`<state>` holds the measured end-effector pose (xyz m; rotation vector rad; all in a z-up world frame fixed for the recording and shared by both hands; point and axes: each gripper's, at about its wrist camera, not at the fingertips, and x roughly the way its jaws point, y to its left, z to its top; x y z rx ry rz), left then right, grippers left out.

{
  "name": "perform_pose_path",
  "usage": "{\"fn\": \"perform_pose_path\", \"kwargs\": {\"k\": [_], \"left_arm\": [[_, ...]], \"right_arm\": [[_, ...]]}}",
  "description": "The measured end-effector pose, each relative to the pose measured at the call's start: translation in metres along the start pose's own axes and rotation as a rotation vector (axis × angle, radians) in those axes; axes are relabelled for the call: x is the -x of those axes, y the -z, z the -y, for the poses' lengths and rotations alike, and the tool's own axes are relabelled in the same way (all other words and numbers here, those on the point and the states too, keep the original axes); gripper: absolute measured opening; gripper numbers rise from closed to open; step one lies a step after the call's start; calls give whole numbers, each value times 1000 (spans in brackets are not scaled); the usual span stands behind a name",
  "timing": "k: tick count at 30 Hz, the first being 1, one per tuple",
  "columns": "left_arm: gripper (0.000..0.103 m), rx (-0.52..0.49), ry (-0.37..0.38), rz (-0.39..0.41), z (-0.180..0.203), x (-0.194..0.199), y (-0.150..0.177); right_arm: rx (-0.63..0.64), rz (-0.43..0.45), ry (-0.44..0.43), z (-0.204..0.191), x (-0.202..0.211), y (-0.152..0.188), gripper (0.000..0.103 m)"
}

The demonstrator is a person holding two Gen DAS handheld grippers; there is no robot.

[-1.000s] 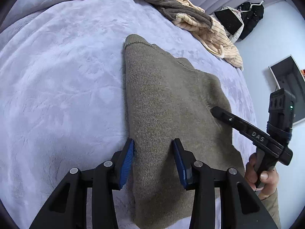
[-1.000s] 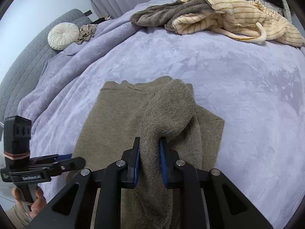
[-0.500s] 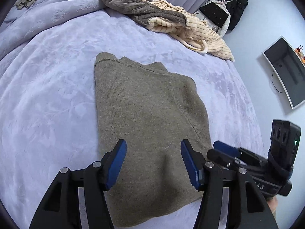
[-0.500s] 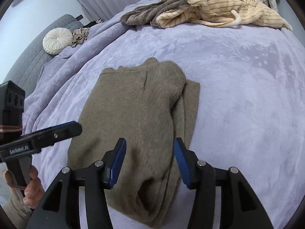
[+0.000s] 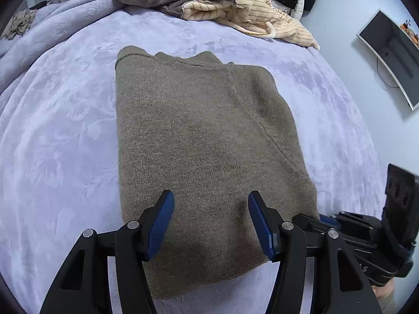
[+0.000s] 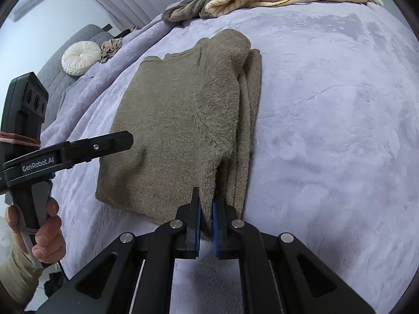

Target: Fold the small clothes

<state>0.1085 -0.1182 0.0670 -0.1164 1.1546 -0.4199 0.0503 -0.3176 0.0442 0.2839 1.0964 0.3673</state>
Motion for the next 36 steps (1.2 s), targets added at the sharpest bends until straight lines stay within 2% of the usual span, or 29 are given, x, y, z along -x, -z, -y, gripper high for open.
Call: {"fn": "perform_pose_path", "kwargs": {"k": [2,4,5,6,7,8,10,12,14,18,22,25,27,30,31,33,34,36], "left_arm": [[60,0,6,14,2,7,-1],[60,9,34,40,1,16,-1],[60,17,21,47,0,17,-3],[60,23,5,51,-1,16,-5],[60,27,-8,50,-2,15,-8],[60,32,-11,46,-4,13,-11],[60,33,-17,34,-6,6,-14],[60,14,-47,25,-4,-2,-16],[60,-7,-66,26,-1,-7,-18],[60,-47,-80,26,4,-14,-19],[60,-73,-93,24,7,-20,-21],[60,-81,-97,36,11,-6,-23],[60,-81,-99,79,7,10,-21],[60,-46,-93,94,-7,23,-14],[60,-42,-101,86,-12,23,-10],[60,-46,-166,42,-18,10,-1],[62,-47,-188,24,-21,2,3],[76,2,-163,5,-33,-7,13]], "right_arm": [[5,-1,-11,-4,7,-9,12],[60,61,8,-14,24,-21,16],[86,92,22,-18,31,-27,19],[115,123,32,-23,36,-37,33],[129,139,30,-27,37,-47,53],[141,149,20,-30,34,-60,58],[148,146,10,-32,20,-82,58],[154,105,-45,-31,0,-104,58],[158,66,-65,-29,-21,-119,58],[101,-2,2,-5,-58,-134,55],[67,4,-6,9,-64,-136,55],[104,-10,43,0,-64,-137,55],[119,5,69,-10,-51,-135,58],[196,47,102,-30,-28,-118,58],[226,49,112,-37,-24,-110,58],[286,39,144,-50,-22,-90,58],[308,32,162,-54,-24,-79,58],[340,10,194,-55,-30,-59,58]]}}
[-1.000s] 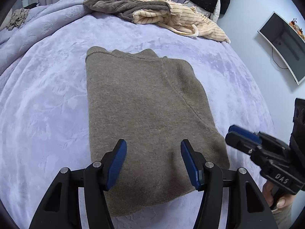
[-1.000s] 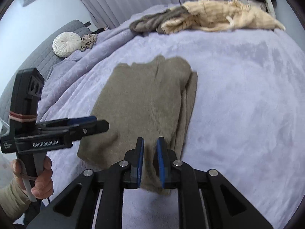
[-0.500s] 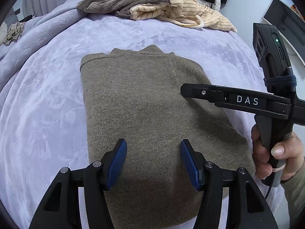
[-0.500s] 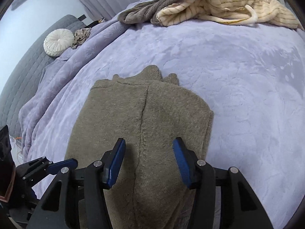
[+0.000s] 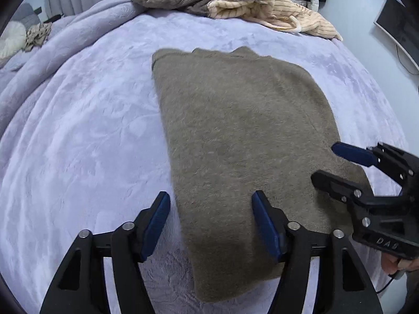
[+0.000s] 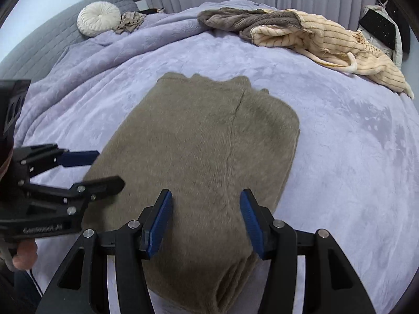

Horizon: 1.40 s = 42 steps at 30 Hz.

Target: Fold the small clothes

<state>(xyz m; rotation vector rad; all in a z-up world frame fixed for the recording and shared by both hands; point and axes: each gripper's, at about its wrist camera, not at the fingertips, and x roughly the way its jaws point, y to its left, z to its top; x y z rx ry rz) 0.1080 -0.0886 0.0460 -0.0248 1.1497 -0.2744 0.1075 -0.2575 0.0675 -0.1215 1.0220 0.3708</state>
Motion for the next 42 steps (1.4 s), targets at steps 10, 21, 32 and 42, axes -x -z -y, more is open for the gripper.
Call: {"fn": "perform_pose_path", "kwargs": {"k": [10,21,32,42], "left_arm": [[83,47,11,1,-6,27,26],[83,-25,-159,110,27,78,18],[83,-39,-179,108,34,77,11],[83,18,-121,32,14,29,-31]], "right_arm": [[-94,-33,62,12,23,55,74],[-150,73,154,-11,90,43,77],[-195,75,163,-10,92,37,78],[-266,24,115,23,51,15,78]]}}
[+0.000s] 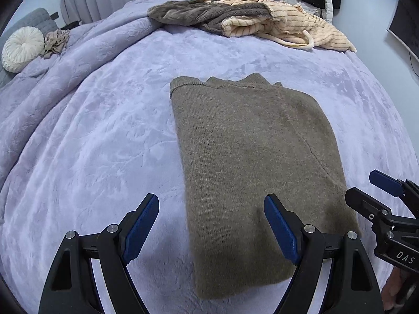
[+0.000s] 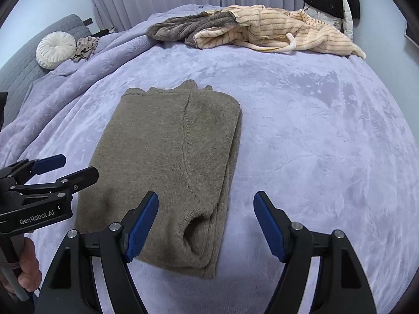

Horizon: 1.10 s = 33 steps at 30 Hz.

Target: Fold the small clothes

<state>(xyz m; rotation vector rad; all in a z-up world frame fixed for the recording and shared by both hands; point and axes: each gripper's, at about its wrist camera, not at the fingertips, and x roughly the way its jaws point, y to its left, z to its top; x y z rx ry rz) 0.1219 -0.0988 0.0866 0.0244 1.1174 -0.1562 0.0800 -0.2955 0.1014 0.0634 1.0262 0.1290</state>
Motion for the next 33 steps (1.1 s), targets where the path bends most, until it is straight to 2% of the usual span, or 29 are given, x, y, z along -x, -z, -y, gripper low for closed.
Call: {"fn": "perform_pose_path", "kwargs": {"k": [5,8,12,14,15,16,17,18,19,22,25,33], "left_arm": [[83,60,54,-69,-14,-41,-14],[83,109,140,-90,-22,-57,-17],[84,166,247,-131,-31,-75,-20],[93,217,288,-175,-38,-88,-23],[93,234,305,-184,-40,-92,-24],[93,243,310,-190,-41,-95,-25],[91,234,306,-187,-39,-95,-27],[84,215,307,-175,-35,-93,-29],[68,184,327,-163,-30,-88,-30],[50,110,272,-130,-16,-73,-33],[47,87,233,-111,-11,-59,-35],[38,57,211,-58,-15,-16,-27]], "right_arm": [[-66,-64,-53,17,-41,-24,78],[-108,-100,-75,26,-66,-34,78],[-176,-137,-186,34,-93,-38,78],[-216,-150,-257,37,-105,-39,78],[-234,-154,-280,39,-109,-40,76],[-251,-156,-306,40,-113,-40,68],[-261,-158,-334,40,-116,-41,62],[-266,-160,-355,39,-117,-41,54],[-267,-161,-365,38,-117,-42,45],[-224,-142,-344,30,-107,-44,35],[-197,-123,-310,20,-96,-47,34],[-153,-67,-263,-1,-53,-49,33]]}}
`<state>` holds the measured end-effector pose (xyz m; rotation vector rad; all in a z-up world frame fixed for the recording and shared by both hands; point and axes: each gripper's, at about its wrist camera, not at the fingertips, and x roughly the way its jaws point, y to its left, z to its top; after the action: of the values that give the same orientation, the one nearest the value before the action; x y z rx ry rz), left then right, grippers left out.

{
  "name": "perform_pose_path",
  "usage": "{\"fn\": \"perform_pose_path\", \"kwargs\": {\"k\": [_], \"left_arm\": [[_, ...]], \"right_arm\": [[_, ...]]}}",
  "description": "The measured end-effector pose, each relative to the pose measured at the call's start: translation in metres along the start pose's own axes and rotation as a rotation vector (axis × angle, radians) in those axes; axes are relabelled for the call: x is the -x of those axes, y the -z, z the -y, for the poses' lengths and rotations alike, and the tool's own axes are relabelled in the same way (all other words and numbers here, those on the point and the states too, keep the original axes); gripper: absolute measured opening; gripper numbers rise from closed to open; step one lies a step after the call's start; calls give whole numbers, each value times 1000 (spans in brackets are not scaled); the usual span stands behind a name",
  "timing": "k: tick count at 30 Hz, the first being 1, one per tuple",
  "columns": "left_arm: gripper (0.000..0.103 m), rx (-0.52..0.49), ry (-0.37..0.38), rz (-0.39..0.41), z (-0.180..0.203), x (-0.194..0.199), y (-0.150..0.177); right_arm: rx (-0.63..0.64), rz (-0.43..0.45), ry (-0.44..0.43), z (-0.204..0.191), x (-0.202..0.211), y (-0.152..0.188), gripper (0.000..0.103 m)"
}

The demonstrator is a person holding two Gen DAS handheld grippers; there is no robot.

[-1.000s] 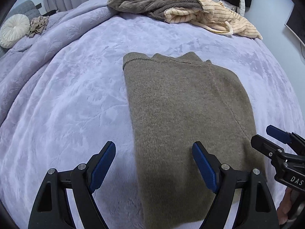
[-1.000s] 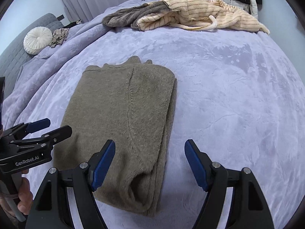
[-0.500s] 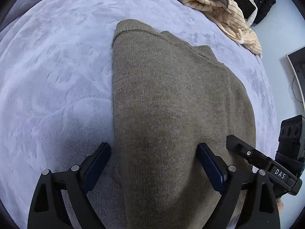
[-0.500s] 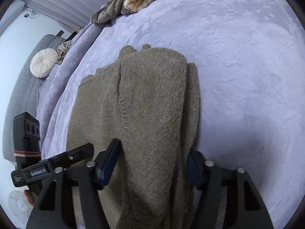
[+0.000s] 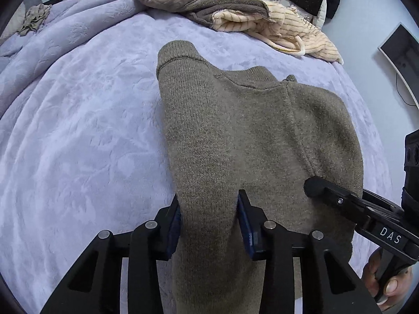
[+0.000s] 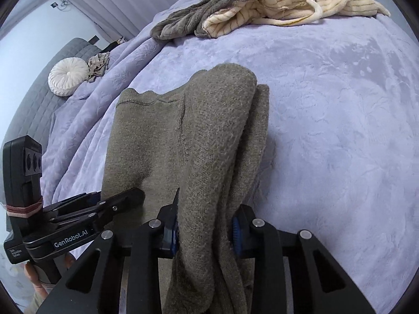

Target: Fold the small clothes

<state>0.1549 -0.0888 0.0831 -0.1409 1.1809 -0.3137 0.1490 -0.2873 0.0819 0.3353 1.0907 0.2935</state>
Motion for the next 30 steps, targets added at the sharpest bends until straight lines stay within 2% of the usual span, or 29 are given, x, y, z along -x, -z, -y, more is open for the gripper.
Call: {"fn": "perform_pose_path", "kwargs": {"k": [1,2,3,4,5,7,9,10,12,13,14,16,19,22,24,25,26,27,28,29,30], "left_arm": [[37,-5,-1,3,2,6,1],[28,-11,-6,10,4,11,2],[25,-22,-11,16,7,15,3],[15,-34,-16,24,10,19,4],[10,-49,-24,30,14,22,5],[10,-91,-18,29,16,21,8],[10,-70,-50,10,7,13,10],[10,-39,-19,-1,-4,10,12],[11,44,95,-15,-33,9,16],[11,86,159,-23,-46,8,17],[11,140,244,-27,-61,6,17],[11,188,337,-49,-72,-2,17],[11,189,384,-88,-75,-17,11],[11,204,444,-97,-81,-23,4],[11,225,461,-113,-91,-19,0],[11,222,459,-96,-96,-12,1],[14,218,418,-88,-102,-5,2],[29,223,374,-104,-106,-2,5],[68,228,365,-124,-110,-3,8],[58,211,366,-91,-110,1,13],[39,151,359,-49,-105,7,15]], "right_arm": [[-1,3,2,-3,4,2,33],[0,5,7,-6,8,3,33],[4,8,15,-10,11,5,33],[11,10,23,-14,14,8,33],[18,12,33,-19,15,10,33],[32,12,61,-26,15,13,33],[54,1,83,-29,9,15,34],[47,-6,83,-26,8,15,37],[33,-25,76,-16,4,16,43],[24,-34,70,-11,2,16,50],[16,-42,56,-4,0,16,53],[24,-49,44,3,-3,18,58],[26,-61,30,12,-11,19,64],[4,-66,-18,25,-17,19,65],[-19,-69,-53,34,-19,20,65],[-33,-72,-75,39,-20,20,65],[-43,-71,-88,42,-20,20,65],[-44,-70,-95,43,-21,20,65],[-41,-68,-97,44,-21,21,65],[-39,-67,-99,43,-22,21,65],[-39,-64,-103,43,-23,22,65]]}}
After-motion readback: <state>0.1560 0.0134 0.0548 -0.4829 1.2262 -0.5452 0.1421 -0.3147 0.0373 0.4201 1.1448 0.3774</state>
